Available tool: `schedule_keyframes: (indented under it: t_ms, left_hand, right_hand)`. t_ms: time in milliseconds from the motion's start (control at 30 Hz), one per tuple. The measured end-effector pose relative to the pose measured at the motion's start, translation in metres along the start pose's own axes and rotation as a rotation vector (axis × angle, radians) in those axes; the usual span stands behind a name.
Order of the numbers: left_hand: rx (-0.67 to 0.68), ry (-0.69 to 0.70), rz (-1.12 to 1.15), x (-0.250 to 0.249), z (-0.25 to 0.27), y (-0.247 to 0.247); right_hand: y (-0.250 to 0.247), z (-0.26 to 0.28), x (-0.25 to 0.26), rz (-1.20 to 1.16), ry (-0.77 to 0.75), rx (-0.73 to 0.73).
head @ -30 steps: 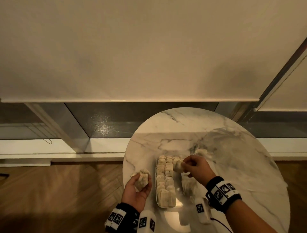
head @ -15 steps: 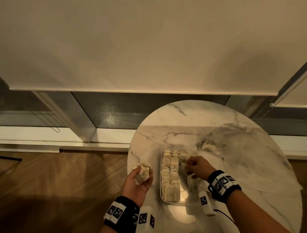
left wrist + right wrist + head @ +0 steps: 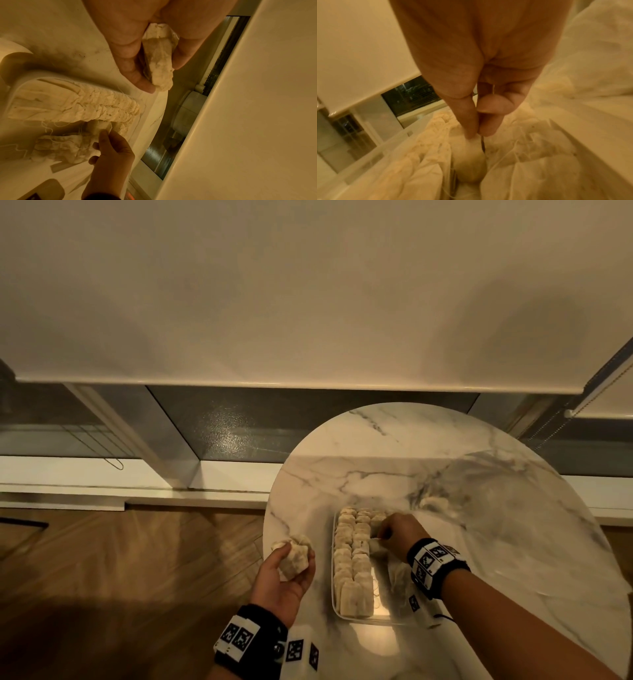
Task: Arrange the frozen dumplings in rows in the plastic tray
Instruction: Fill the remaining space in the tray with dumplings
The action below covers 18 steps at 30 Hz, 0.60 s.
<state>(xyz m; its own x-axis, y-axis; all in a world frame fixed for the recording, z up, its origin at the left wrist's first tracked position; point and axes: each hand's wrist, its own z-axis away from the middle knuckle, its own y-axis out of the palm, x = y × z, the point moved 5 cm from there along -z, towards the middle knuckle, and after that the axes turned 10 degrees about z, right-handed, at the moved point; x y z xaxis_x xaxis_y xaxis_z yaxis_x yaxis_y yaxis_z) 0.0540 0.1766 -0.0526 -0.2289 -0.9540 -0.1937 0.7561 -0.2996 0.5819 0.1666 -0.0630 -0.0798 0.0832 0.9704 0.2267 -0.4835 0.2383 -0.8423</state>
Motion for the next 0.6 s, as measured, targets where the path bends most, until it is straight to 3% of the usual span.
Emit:
schedule_keyframes:
  t_ms: [200,433,600]
  left_hand:
    - [0.01,0.0,-0.017,-0.003,0.001,0.0]
    - [0.014,-0.003,-0.049,0.002,0.005,0.002]
    - [0.024,-0.005,-0.049,0.006,0.01,0.003]
  right_hand:
    - [-0.013,-0.006,0.01,0.121,0.036,-0.099]
    - [-0.016,-0.006,0.011,0.161,0.069,-0.113]
    - [-0.019,0.001,0.003,0.056,0.096,-0.142]
